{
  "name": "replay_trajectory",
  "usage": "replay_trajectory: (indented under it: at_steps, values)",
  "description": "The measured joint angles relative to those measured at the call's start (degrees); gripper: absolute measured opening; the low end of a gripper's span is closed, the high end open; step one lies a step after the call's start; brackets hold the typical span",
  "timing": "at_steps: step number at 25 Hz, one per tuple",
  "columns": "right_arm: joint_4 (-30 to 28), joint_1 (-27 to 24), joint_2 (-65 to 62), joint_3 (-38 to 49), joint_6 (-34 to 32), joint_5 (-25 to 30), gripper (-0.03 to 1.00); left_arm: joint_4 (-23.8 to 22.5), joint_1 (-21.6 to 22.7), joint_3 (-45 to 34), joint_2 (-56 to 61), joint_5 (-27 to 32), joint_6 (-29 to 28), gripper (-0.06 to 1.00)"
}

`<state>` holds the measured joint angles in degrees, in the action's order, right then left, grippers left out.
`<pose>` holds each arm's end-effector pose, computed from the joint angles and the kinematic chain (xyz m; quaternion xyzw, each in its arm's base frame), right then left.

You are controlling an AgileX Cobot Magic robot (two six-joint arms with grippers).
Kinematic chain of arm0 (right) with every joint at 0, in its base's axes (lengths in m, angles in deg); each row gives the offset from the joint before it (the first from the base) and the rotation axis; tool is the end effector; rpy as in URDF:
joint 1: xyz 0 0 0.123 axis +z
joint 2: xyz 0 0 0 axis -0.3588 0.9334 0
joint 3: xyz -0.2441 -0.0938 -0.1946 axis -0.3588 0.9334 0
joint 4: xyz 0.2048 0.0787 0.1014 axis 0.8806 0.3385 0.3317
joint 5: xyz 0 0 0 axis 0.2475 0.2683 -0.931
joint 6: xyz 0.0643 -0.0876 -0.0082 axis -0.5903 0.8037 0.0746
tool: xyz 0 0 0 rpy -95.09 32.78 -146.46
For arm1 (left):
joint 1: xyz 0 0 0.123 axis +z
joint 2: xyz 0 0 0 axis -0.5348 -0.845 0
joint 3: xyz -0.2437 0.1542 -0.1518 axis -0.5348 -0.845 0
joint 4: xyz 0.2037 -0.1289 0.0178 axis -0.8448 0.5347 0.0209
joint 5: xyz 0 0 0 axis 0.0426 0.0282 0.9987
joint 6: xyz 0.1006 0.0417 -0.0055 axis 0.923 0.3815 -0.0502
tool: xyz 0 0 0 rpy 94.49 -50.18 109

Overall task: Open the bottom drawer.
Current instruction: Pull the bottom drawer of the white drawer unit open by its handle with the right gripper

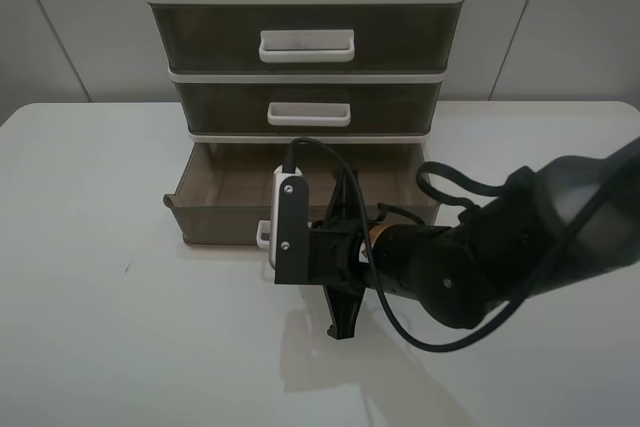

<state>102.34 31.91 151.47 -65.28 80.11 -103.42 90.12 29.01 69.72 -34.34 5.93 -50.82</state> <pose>0.2144 0.2544 0.1345 -0.6848 0.6016 -0.0597 0.4068 -0.0403 -0.0024 0.2657 0.0257 0.8498 -0.0395 0.5250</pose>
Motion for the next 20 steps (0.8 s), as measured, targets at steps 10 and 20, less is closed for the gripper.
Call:
replay_trajectory:
  at_steps: [10, 20]
  values:
    - [7.24, 4.93, -1.74, 0.59, 0.13, 1.11, 0.1, 0.0, 0.0, 0.0, 0.0, 0.0, 0.0, 0.74]
    - [6.94, 5.41, -3.06, 1.74, -0.04, 3.96, 0.1, 0.0, 0.0, 0.0, 0.0, 0.0, 0.0, 0.74]
